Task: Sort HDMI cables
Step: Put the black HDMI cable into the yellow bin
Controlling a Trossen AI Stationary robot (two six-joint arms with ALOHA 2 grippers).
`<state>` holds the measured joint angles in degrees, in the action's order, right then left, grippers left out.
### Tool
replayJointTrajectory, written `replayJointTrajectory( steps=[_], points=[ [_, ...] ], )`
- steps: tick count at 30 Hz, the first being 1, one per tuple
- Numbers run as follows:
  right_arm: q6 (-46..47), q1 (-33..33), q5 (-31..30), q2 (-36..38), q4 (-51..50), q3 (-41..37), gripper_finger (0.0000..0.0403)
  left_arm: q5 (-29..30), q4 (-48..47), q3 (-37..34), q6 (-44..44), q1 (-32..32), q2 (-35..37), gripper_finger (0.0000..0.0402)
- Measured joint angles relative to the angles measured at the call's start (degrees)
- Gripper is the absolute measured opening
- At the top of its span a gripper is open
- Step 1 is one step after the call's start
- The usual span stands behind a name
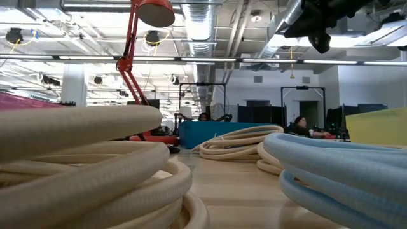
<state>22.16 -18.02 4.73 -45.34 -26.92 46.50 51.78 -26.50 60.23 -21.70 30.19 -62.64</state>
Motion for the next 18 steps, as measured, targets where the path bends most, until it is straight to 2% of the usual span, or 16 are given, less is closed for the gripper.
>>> replayJointTrajectory(
  steps=[5, 12, 18],
  points=[
    [-0.06, 0.0, -0.02, 0.0, 0.02, 0.0, 0.0, -6.22, -1.28, 0.0, 5.09, -3.67, 3.36, 0.0004],
    [-0.08, 0.0, -0.07, -0.02, 0.81, 0.0, 0.0, -12.09, -3.36, -0.12, 10.28, -9.48, 12.37, 0.0003],
    [-0.13, 0.0, -0.11, -0.02, 3.41, 0.0, 0.0, -18.38, -0.68, -8.08, 8.96, -13.32, 19.56, 0.0005]
  ],
)
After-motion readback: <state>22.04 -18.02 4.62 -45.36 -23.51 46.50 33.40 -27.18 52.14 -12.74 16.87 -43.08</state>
